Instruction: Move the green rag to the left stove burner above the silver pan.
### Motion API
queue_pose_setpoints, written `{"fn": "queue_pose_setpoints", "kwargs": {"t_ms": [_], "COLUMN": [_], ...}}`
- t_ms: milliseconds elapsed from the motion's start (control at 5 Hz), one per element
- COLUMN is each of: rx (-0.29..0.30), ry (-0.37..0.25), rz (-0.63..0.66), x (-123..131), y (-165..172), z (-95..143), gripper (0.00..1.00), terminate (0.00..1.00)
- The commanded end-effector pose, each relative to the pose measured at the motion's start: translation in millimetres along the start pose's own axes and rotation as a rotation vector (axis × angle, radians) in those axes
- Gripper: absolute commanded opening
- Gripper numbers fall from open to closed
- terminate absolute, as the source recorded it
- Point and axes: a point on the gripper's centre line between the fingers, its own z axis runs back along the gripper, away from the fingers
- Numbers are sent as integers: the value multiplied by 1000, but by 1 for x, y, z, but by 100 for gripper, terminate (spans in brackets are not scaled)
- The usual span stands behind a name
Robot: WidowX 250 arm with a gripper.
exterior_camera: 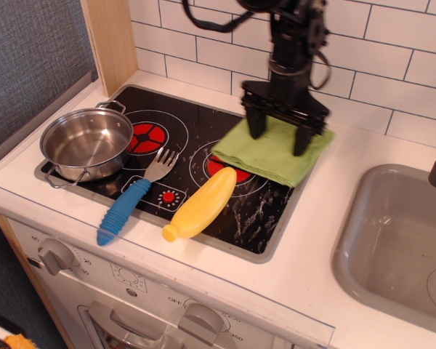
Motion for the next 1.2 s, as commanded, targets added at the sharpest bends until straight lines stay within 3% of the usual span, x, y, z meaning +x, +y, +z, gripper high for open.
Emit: {"fn": "queue_pose_setpoints", "kwargs": {"t_ms": [0,200,400,600,800,1000], "rx": [64,88,44,3,-35,-74], "ry": [3,-3,-2,-41,-103,-120], "rz": [137,148,153,133,107,97], "x": [-13,-12,-13,-8,-2,-10], "y": [99,120,123,115,114,112], "z": [12,17,13,30,64,80], "gripper": [100,100,100,100,100,100], "terminate": [0,0,0,0,0,0]}}
